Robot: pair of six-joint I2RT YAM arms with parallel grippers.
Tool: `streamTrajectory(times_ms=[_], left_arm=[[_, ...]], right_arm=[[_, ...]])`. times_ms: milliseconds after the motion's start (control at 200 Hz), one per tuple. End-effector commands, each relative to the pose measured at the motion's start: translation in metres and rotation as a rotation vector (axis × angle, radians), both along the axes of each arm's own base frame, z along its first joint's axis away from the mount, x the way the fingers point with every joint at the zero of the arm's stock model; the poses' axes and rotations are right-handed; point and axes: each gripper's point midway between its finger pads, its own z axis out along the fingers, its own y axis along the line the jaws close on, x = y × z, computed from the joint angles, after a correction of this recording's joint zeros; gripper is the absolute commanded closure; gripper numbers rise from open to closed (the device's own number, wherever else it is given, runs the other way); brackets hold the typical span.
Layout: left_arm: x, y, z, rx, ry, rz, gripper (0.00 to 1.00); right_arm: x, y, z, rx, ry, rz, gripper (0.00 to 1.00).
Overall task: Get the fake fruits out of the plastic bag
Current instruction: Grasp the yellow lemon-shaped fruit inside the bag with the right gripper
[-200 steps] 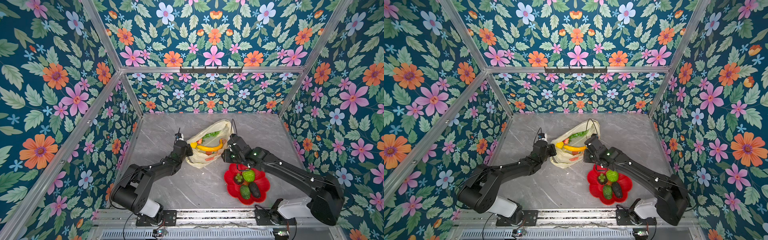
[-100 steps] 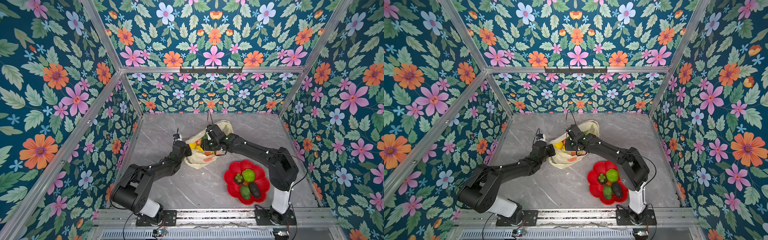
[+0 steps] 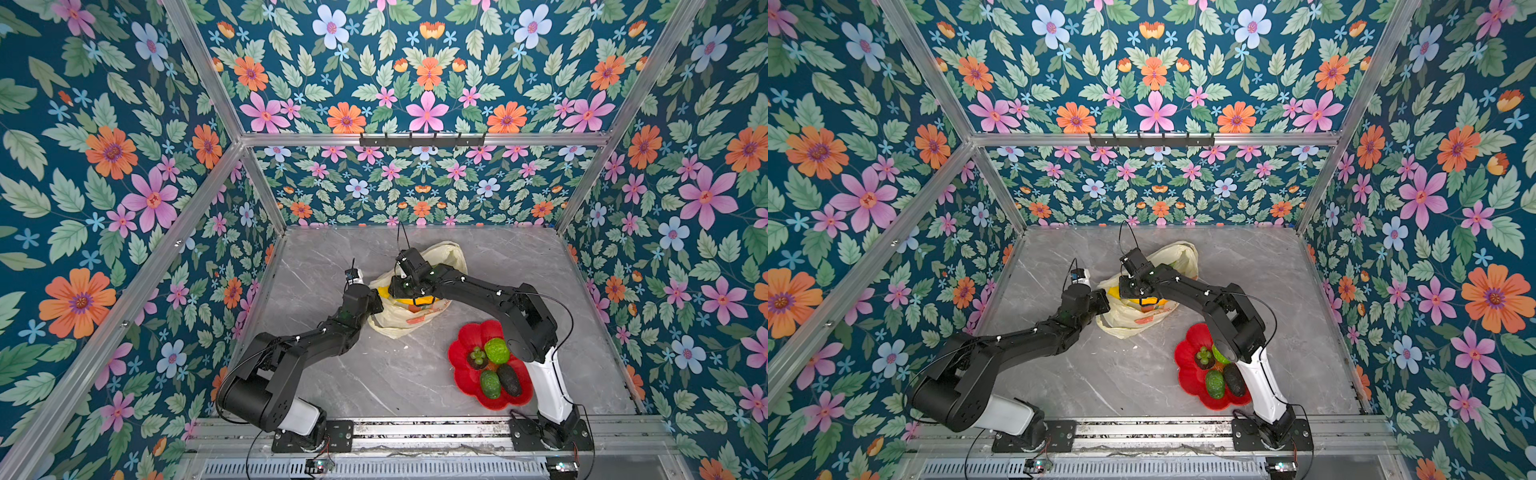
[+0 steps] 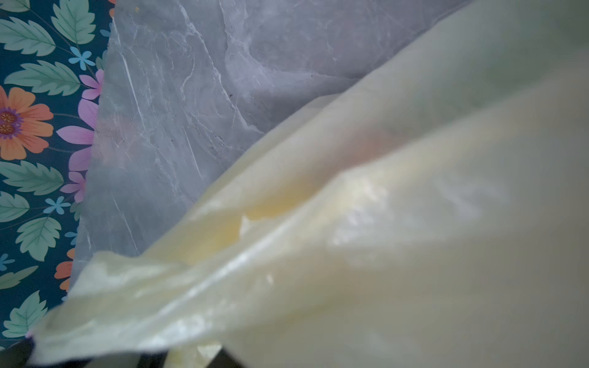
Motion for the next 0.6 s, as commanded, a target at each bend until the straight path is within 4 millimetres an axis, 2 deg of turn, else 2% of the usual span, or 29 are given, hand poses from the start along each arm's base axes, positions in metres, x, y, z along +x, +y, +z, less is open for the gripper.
streamTrajectory(times_ms=[0, 205, 335, 435, 595], left_arm=[[0.002, -0.004, 0.008, -0.026, -0.031, -0.004, 1.0], [-0.002, -0.002, 0.011, -0.049, -0.055, 0.006, 1.0], [-0.002, -0.007, 0.007, -0.065, -0.042, -0.007, 1.0], [-0.002, -0.009, 0.007, -0.076, -0.043, -0.016, 1.0], [-0.003, -0.008, 0.009, -0.078, -0.049, -0.014, 1.0]], right_arm=[[0.004, 0.011, 0.003, 0.018, -0.009, 0.014, 0.59], [0.011, 0.024, -0.002, 0.023, -0.008, 0.014, 0.57], [0.014, 0.029, -0.004, 0.029, 0.0, 0.01, 0.49], [0.016, 0.031, -0.006, 0.034, 0.01, -0.003, 0.39], [0.016, 0.037, -0.009, 0.046, 0.032, -0.001, 0.35]])
